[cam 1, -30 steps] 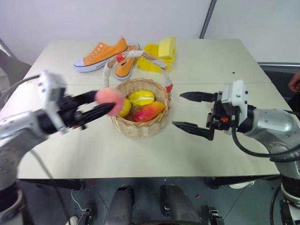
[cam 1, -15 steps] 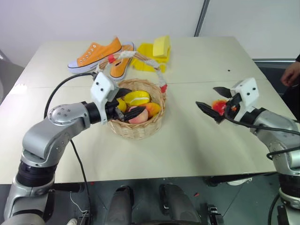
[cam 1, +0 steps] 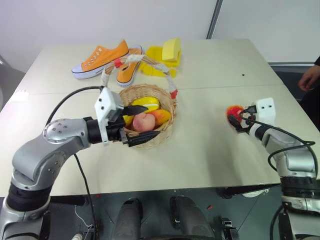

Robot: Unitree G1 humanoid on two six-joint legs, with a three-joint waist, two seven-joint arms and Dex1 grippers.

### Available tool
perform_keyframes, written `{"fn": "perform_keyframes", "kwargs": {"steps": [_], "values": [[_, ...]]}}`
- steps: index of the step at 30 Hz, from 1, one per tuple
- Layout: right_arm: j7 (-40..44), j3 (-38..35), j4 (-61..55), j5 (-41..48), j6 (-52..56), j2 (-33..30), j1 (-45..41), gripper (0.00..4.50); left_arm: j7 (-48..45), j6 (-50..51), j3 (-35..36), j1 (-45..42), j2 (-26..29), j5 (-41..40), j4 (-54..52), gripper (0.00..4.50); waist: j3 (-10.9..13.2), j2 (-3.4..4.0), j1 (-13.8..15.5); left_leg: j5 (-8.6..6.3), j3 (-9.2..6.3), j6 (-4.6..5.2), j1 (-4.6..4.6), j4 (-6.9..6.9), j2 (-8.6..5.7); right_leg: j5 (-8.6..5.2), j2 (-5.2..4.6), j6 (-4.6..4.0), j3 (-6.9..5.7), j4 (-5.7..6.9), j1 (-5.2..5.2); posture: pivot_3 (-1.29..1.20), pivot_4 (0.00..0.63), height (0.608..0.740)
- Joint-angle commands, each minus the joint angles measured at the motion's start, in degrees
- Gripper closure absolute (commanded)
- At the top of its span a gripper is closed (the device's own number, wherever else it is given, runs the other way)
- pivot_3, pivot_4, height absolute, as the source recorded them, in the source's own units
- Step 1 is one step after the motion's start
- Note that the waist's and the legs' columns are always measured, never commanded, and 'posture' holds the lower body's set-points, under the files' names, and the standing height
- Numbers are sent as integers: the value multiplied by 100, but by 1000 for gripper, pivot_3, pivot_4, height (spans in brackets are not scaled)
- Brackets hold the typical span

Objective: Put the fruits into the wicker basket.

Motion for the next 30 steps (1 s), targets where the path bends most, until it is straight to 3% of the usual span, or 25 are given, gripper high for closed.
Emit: {"fn": "perform_keyframes", "kwargs": {"steps": [1, 4, 7, 10, 15, 17, 19, 24, 30], "values": [[104, -117, 171, -14, -286, 63, -263, 0, 82, -21, 206, 66, 69, -66, -217, 44, 0, 0, 2, 0, 1, 0, -1, 0, 0, 1, 0, 1, 0, 0, 0, 0, 150, 740], [161, -149, 314, -41, -474, 105, -355, 884, 122, -45, 257, 162, 104, -38, -211, 0, 0, 1, 0, 0, 1, 0, 0, 0, 0, 1, 0, 2, 0, 0, 0, 0, 150, 740], [187, -170, 176, -92, -526, 26, -318, 2313, 146, -94, 399, 294, 132, -40, -176, 0, 0, 1, 0, 0, 1, 0, 0, 0, 0, 1, 0, 1, 0, 0, 0, 0, 150, 740], [319, -134, -327, -135, -541, -125, -131, 2313, 104, -166, 637, 515, 190, -35, -101, 0, 0, 1, 1, 0, 1, 0, -1, 0, 0, 1, 0, 1, 0, 0, 0, 0, 150, 740], [1257, 9, -1954, 252, -437, -523, 318, 2313, -30, -252, 1146, 983, 214, -124, 74, 0, 4, 9, -7, 0, 1, 0, 0, -4, 2, -3, 0, -1, 0, 0, -4, 0, 150, 740], [2053, 129, -3271, 1176, -49, -787, 436, 2313, -240, -457, 1526, 1333, 175, -193, 180, 0, 7, 17, -16, 0, 1, 0, 2, -4, 5, -9, 3, -12, 0, 0, -2, 0, 150, 740], [2280, 459, -4188, 1896, 507, -806, 259, 2313, -457, -689, 1821, 1643, 137, -214, 350, 0, 6, 17, -29, -1, 7, 0, 8, -11, 9, -9, 2, -12, 3, 2, -3, 0, 150, 740], [1063, 1757, -4413, 1739, 1466, 407, -955, 2313, -690, -1075, 2023, 2005, 62, -140, 570, 0, 0, 5, -132, 0, -3, -2, 14, -8, 16, -9, 4, -20, -4, 2, 0, 0, 150, 740], [53, 2558, -3340, 1093, 1781, 1869, -1855, 2313, -618, -1188, 2139, 2324, 9, -173, 430, 0, -1, 2, -117, 3, 12, -6, -9, -3, 11, 2, -14, -39, 1, -10, -16, 0, 150, 740]]}}
